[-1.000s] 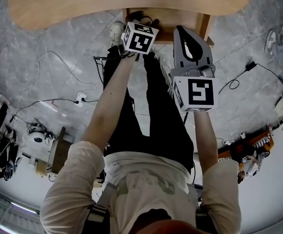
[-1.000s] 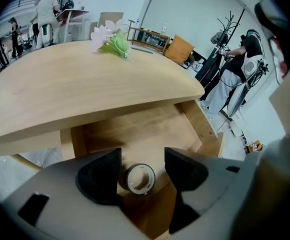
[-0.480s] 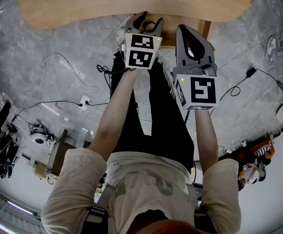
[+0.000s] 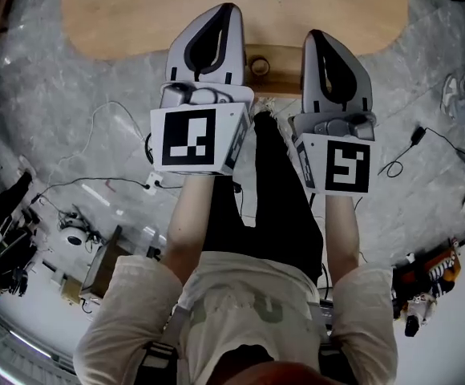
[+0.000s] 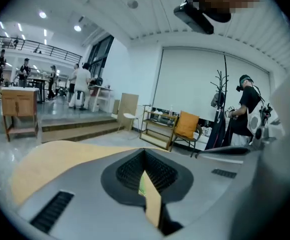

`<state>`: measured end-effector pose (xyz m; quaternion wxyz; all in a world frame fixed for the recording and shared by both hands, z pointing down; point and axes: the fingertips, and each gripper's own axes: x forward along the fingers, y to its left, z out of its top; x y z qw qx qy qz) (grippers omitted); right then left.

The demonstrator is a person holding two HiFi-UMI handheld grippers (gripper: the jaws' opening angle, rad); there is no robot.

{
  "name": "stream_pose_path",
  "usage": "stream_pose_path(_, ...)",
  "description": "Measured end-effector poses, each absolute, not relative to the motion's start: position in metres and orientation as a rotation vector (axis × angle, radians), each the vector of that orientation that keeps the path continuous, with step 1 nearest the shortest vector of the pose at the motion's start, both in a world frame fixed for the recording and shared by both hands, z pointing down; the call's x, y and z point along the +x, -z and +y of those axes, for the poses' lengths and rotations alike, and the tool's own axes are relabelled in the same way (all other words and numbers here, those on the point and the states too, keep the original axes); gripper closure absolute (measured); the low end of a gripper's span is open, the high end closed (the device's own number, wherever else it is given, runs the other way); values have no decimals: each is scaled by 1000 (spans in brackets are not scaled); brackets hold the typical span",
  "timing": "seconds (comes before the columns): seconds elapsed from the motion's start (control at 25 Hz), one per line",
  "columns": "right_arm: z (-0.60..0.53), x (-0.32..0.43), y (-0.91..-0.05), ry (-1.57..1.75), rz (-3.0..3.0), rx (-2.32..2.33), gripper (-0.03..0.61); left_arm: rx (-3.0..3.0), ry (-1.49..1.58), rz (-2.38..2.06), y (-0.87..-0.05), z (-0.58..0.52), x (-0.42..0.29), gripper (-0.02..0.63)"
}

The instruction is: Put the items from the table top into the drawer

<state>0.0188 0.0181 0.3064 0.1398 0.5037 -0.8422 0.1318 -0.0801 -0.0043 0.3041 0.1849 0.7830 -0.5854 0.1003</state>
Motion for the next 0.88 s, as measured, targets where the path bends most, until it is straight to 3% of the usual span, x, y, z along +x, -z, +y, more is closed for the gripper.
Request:
stream_pose_path(0.24,16,15,-295,-350,-2452,1462,574,2216,-220,-1687,-277,-1,-80,606)
stream_pose_path(0.52,7,26,-302,-373,-2427,1476,574,2060,-365,-1613,-333,-19,-62,604)
stream_pose_path(0.56,7,30,-303,-379,-2420,1484,574,2044,-387,-1582,-346,-23,-55,594)
stream_pose_path(0.64,7,38,-308,-393,-2403,1497,574,2017,-395,-1509,-370,-33,-42,480)
stream_pose_path(0.88,9,61,-330,-432,-2343,1510,574,1866,-464,-1431,-462,-67,-23,460)
